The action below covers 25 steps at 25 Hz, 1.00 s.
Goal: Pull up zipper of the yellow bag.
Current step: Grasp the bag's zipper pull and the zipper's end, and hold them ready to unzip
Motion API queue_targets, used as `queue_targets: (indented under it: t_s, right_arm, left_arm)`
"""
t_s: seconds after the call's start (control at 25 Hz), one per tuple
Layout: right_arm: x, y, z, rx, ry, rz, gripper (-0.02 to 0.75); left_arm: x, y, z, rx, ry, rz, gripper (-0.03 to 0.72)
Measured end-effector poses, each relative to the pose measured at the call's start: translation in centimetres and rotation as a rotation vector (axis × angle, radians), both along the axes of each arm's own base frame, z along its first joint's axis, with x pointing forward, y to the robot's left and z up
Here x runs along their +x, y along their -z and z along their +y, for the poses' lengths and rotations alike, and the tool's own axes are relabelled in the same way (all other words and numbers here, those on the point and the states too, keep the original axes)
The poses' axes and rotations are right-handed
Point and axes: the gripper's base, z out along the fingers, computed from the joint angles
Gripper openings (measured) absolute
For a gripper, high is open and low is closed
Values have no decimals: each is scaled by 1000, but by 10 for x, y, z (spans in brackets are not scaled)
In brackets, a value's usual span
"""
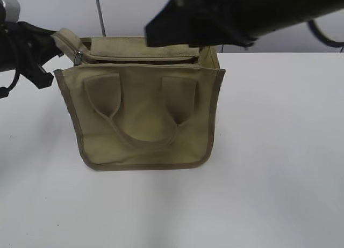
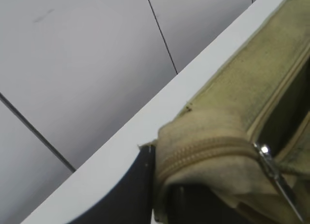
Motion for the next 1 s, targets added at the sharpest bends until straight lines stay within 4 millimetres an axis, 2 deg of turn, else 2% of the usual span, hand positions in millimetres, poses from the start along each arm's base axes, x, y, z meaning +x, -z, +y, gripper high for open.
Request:
queue_targets:
  t_s: [0.24,0.4,0.68,0.8,1.0]
  right_arm:
    - [30,11,69,21,-62,70,559]
    - [50,19,100,41,-60,111,515]
    - [71,27,134,63,-80,183,484]
    - [79,35,142,62,-80,206,475]
    - [86,58,149,35,-71,250,396]
  left_arm:
    - [-1,-8,4,-20,-63,0,59]
    - [-1,-9,7,-29,-103,21,59]
    - [-1,-9,8,-43,-117,40,59]
    - [-1,-9,8,-42,-118,39,59]
    - [-3,-15,8,-44,-118,23,59]
